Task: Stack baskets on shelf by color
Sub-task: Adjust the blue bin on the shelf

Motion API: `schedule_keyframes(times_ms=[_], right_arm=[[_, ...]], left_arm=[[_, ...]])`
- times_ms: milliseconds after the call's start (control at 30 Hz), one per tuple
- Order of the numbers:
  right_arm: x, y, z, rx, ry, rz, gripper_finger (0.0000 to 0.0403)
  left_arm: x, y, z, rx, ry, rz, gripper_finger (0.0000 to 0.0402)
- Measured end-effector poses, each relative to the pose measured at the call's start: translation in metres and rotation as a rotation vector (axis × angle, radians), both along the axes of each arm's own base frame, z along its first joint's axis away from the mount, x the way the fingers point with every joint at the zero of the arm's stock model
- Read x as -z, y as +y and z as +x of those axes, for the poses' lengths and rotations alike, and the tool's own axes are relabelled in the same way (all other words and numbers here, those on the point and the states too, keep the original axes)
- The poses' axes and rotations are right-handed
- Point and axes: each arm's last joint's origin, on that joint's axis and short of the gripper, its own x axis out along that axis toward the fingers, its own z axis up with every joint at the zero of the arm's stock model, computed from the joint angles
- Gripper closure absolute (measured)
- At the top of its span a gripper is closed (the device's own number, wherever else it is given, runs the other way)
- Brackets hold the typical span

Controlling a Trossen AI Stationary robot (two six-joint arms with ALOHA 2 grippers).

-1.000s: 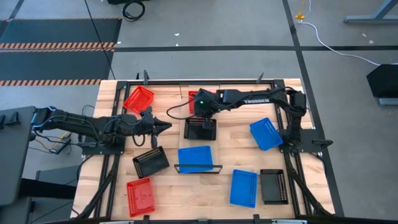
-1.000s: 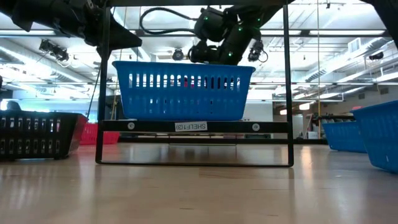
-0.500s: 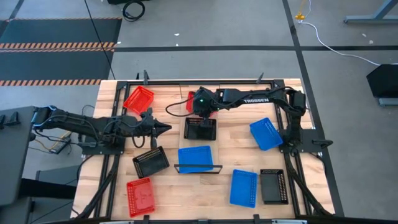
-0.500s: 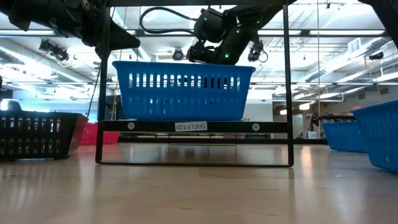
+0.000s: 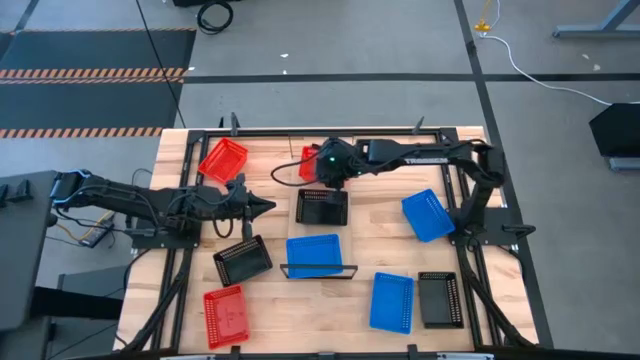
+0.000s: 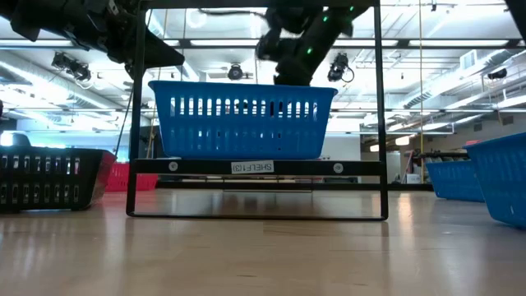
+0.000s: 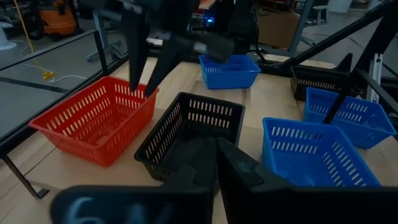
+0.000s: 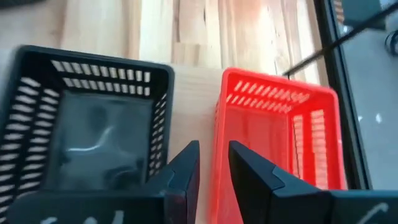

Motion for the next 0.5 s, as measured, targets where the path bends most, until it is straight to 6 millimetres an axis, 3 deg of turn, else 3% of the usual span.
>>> schedule_keyframes(times_ms=[133,267,500], right_arm=[[-0.01,0.012,-0.014,0.023,0.044,0.107,0.031],[-0.005,0.032,-0.021,-0.032,0.152,0.226,0.0309],[-0.001,0.08,-0.018,-0.245,0.197,0.184,0.0309]], left_arm=[[0.0,0.0,0.0,0.0,0.0,0.0,0.0387],[0.0,0.0,0.0,0.0,0.0,0.0,0.0384],[0.0,0.0,0.0,0.0,0.001,0.0,0.0381]])
